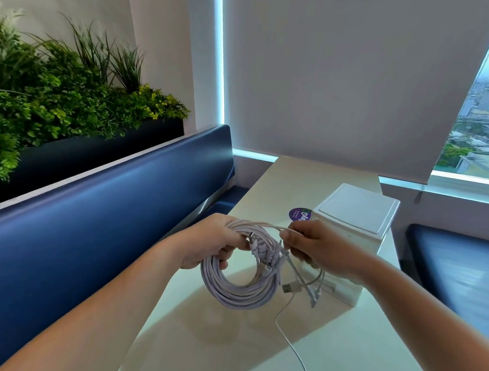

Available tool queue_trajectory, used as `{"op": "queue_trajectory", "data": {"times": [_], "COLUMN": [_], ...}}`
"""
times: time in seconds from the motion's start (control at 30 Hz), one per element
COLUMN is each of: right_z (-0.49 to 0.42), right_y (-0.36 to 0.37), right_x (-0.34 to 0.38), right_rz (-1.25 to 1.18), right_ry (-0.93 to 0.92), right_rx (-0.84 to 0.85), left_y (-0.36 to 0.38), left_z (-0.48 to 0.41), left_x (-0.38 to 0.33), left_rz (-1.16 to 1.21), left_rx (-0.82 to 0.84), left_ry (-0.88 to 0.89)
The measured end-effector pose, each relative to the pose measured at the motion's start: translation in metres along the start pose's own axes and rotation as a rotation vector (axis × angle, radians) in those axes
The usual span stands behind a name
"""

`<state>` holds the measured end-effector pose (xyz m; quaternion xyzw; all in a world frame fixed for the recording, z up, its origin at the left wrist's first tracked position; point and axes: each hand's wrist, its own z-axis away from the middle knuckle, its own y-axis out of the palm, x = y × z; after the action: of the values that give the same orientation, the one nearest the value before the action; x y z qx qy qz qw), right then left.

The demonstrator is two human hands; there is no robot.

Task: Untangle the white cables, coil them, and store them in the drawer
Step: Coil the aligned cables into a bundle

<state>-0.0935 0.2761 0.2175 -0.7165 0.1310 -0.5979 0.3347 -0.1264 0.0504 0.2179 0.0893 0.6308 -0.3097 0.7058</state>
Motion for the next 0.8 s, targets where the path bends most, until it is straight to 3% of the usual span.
{"op": "queue_trajectory", "data": {"times": [0.1,0.3,0.4,0.53,0.7,0.8], "right_z": [0.005,0.011,0.015,0.018,0.015,0.012], "right_y": [0.004,0.012,0.013,0.02,0.025,0.024], "right_x": [0.0,-0.004,-0.008,-0.01,-0.014,-0.019], "right_rz": [0.087,0.486,0.312,0.072,0.195,0.193], "right_ry": [0.028,0.074,0.137,0.099,0.025,-0.02], "right_rx": [0.002,-0.031,0.023,-0.052,-0.044,-0.144], "left_y": [0.001,0.003,-0.001,-0.002,-0.002,-0.003], "left_z": [0.0,0.001,0.003,0.005,0.005,0.006], "left_x": [-0.002,-0.001,-0.004,-0.006,-0.007,-0.004], "left_rz": [0.028,0.021,0.042,0.044,0.047,0.027], "left_rx": [0.004,-0.008,-0.004,-0.002,0.0,-0.011], "left_ry": [0.004,-0.005,0.01,0.025,0.013,0.002]}}
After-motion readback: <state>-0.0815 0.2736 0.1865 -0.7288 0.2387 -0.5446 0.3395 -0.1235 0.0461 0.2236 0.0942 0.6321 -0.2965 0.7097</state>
